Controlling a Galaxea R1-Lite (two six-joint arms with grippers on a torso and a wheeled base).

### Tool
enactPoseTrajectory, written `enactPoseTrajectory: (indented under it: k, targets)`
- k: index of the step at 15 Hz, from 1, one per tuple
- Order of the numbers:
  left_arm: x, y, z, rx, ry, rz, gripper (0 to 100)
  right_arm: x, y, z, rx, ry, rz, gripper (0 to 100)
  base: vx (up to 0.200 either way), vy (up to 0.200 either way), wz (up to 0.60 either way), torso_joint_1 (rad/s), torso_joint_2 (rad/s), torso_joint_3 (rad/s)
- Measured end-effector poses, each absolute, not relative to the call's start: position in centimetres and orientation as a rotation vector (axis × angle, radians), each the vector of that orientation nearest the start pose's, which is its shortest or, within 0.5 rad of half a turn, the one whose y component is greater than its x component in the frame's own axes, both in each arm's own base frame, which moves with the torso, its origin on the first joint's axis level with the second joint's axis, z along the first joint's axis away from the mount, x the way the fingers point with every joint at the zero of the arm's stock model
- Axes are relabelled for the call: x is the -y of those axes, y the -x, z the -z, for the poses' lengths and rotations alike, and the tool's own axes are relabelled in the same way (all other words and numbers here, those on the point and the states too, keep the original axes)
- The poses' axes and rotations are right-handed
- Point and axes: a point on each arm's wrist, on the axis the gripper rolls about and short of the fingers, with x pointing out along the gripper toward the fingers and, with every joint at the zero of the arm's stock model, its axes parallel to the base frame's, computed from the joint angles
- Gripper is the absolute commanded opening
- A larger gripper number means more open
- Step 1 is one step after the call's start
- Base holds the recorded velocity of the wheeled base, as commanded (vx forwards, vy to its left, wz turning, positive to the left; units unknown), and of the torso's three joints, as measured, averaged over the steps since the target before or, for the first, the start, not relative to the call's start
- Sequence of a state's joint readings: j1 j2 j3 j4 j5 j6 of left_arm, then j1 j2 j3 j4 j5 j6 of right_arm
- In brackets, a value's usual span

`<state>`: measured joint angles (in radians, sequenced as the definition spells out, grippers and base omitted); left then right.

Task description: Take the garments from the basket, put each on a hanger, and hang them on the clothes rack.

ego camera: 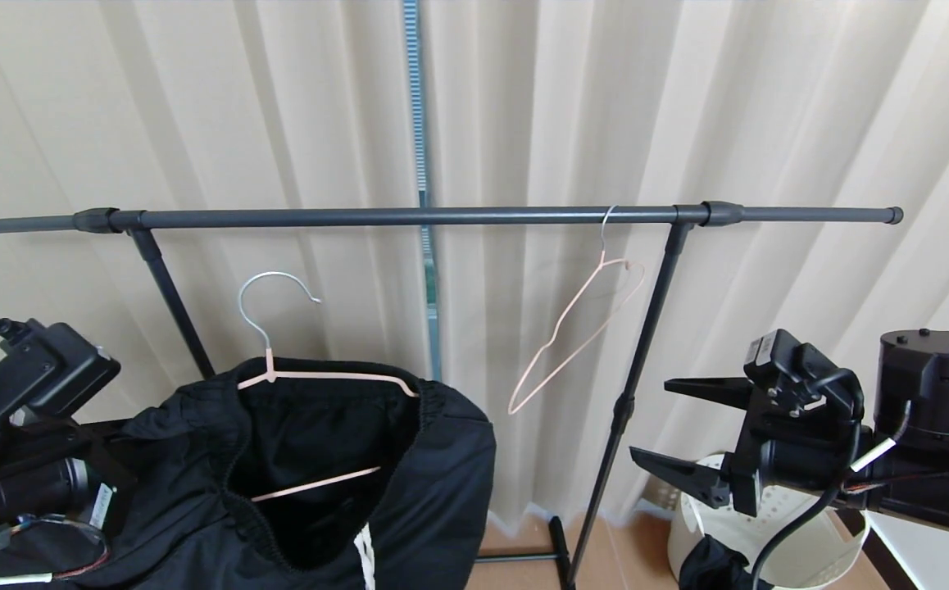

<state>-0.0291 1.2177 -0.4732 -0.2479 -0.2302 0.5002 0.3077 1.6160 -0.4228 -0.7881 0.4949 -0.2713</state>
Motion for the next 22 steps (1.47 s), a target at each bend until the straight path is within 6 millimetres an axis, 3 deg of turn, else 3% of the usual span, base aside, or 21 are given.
enactPoseTrajectory:
  k: [5, 15, 22]
  targets:
    - [2.1, -19.2, -16.5, -0.512, -0.459, 0.261, 0, -8.4, -22.4, -12.6, -0.302, 0.218, -0.840, 100, 0.000, 0.000, 0.00, 0.000, 0.00, 0.000]
    - [8.4, -29.9, -20.0, -0.422, -0.238, 0.192, 0, -8.7, -22.3, -12.6, -0.308, 0.219, -0.852, 100, 0.000, 0.000, 0.00, 0.000, 0.00, 0.000]
    - [11.5, -35.5, -18.6, -0.427, -0.165, 0.175, 0, -8.7, -22.3, -12.6, -0.307, 0.220, -0.852, 100, 0.000, 0.000, 0.00, 0.000, 0.00, 0.000]
